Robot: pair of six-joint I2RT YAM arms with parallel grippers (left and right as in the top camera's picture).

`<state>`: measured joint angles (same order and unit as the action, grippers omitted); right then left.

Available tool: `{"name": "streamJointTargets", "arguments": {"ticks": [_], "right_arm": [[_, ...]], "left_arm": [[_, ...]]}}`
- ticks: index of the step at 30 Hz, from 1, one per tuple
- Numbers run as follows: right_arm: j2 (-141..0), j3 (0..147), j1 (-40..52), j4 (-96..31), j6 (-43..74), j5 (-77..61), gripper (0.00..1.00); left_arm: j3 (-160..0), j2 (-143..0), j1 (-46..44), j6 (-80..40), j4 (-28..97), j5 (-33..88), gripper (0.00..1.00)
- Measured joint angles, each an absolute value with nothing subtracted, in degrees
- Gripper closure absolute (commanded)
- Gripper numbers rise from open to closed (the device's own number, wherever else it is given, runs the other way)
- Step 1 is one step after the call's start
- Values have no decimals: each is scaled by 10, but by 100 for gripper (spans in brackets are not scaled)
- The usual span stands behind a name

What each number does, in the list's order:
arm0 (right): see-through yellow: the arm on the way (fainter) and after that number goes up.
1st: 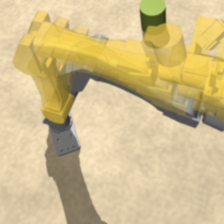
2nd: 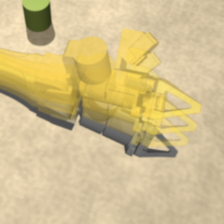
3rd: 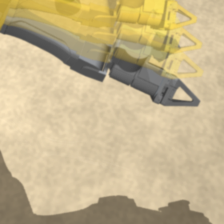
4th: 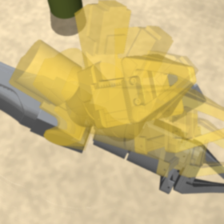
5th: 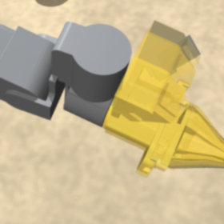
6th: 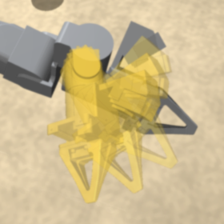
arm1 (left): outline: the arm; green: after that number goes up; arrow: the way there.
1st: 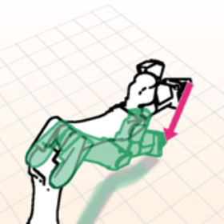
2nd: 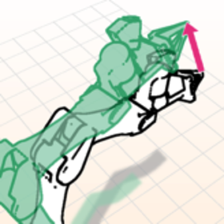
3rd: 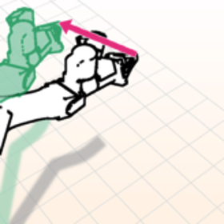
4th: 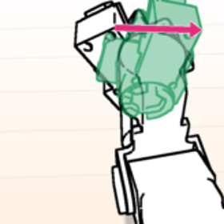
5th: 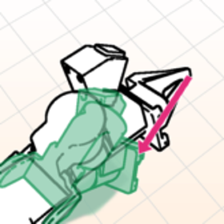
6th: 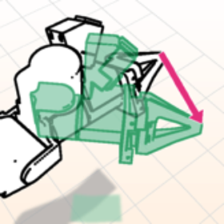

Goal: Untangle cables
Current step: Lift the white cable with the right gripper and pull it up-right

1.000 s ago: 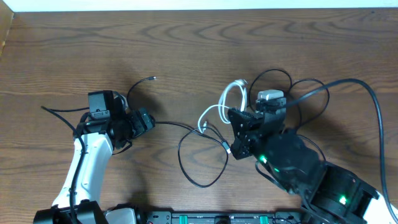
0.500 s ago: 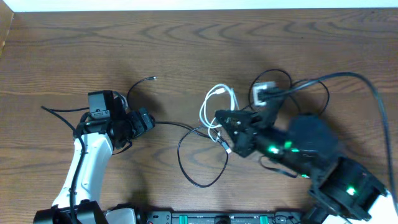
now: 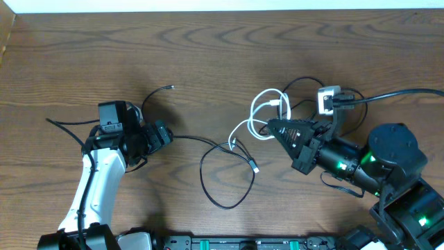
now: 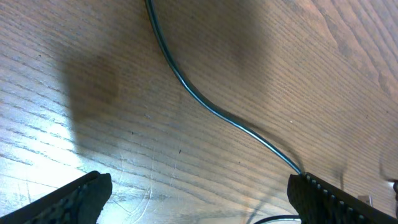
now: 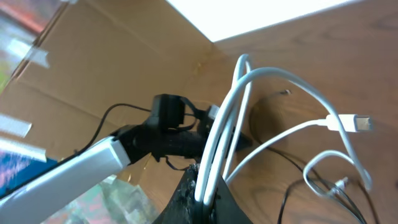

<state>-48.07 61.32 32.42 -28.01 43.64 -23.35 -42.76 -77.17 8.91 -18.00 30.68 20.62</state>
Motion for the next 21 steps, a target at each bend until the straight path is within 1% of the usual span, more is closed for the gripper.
{"name": "streamJointTargets", "arguments": {"ticks": [4, 11, 16, 21], "right_arm": [[-485, 613, 318, -315, 466, -243, 99], [-525, 613, 336, -462, 486, -239, 99], [-576, 613, 377, -470, 488, -253, 99], [-645, 613, 467, -434, 490, -266, 99]], "left_arm": [[-428, -772, 89, -180, 307, 206, 4], [-428, -772, 89, -180, 307, 206, 4], [-428, -772, 89, -180, 307, 206, 4], [-428, -772, 89, -180, 307, 206, 4]]}}
